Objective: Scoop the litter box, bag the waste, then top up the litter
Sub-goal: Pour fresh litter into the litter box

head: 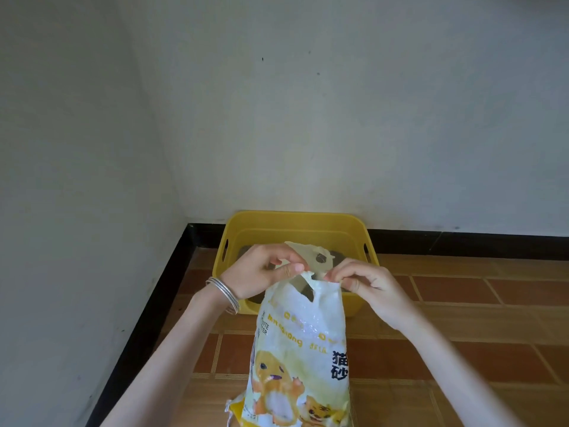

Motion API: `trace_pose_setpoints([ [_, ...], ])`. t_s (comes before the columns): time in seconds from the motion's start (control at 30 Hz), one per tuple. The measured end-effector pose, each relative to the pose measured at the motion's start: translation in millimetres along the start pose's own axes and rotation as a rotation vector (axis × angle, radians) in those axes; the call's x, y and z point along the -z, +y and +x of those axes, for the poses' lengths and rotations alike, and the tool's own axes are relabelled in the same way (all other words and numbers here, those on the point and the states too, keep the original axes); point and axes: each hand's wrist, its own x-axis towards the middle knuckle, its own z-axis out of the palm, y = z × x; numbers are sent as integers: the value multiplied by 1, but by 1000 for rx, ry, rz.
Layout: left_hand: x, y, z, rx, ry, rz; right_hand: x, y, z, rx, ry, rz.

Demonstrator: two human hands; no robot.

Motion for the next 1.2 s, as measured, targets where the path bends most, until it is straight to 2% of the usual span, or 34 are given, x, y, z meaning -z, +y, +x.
trace_pose_setpoints([
  [0.27, 16, -25, 20, 102, -108, 144, 24, -9, 1, -33, -71, -100],
  [0.43, 27, -55, 37, 236, -86, 292, 41, -8, 9, 0, -139, -248],
  [0.53, 36, -69, 35, 205, -1, 374, 49, -8, 10, 26, -134, -305],
  [0.63, 44, -70, 22, 181, 69, 423, 55, -9, 7, 73, -99, -469],
  [0.83, 59, -33, -20, -130, 293, 478, 59, -11, -12, 290, 143, -747],
  [0.93, 49, -15, -52, -224, 436, 692, 57, -12, -23, 353, 167, -909],
  [1.1, 29, -6, -82, -154, 566, 747, 48, -24, -32, 398, 150, -1058],
  [1.2, 23, -2, -81, -40, 523, 797, 45, -26, -32, 292, 147, -1035],
])
